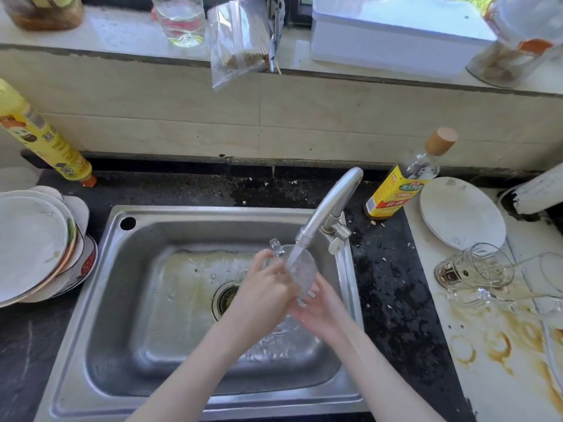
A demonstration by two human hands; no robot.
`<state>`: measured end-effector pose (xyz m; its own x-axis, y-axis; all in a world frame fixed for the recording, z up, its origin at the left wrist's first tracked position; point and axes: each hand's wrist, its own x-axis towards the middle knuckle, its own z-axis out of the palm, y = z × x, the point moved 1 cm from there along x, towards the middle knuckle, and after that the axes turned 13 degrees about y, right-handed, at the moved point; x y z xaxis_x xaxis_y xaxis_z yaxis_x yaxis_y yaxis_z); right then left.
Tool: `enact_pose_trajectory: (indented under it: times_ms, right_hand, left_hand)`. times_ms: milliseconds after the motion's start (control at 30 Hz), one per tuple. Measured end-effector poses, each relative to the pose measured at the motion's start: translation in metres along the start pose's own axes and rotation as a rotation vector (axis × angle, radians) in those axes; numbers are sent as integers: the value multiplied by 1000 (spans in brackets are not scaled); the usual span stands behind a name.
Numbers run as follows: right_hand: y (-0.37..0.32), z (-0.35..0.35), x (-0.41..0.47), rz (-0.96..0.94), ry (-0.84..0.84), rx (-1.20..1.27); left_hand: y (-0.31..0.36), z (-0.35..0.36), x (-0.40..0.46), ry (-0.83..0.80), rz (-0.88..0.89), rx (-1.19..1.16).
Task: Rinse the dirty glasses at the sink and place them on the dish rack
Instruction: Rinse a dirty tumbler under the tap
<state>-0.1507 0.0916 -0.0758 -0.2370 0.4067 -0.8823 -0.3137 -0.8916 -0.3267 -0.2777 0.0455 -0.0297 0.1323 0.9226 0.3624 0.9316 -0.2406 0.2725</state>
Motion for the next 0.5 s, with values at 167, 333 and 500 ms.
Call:
enact_pose_trajectory:
  times_ms: [167, 333, 500]
  right_hand:
    - [4, 6, 7, 7, -44, 67]
    - [1, 11, 9, -2, -84, 42]
    - [-3, 9, 6, -8, -52, 46]
  left_hand:
    - [-4, 3, -16, 141, -84, -154]
    - [-6, -2, -14, 98, -333, -423]
    - [-8, -3, -1, 34, -367, -479]
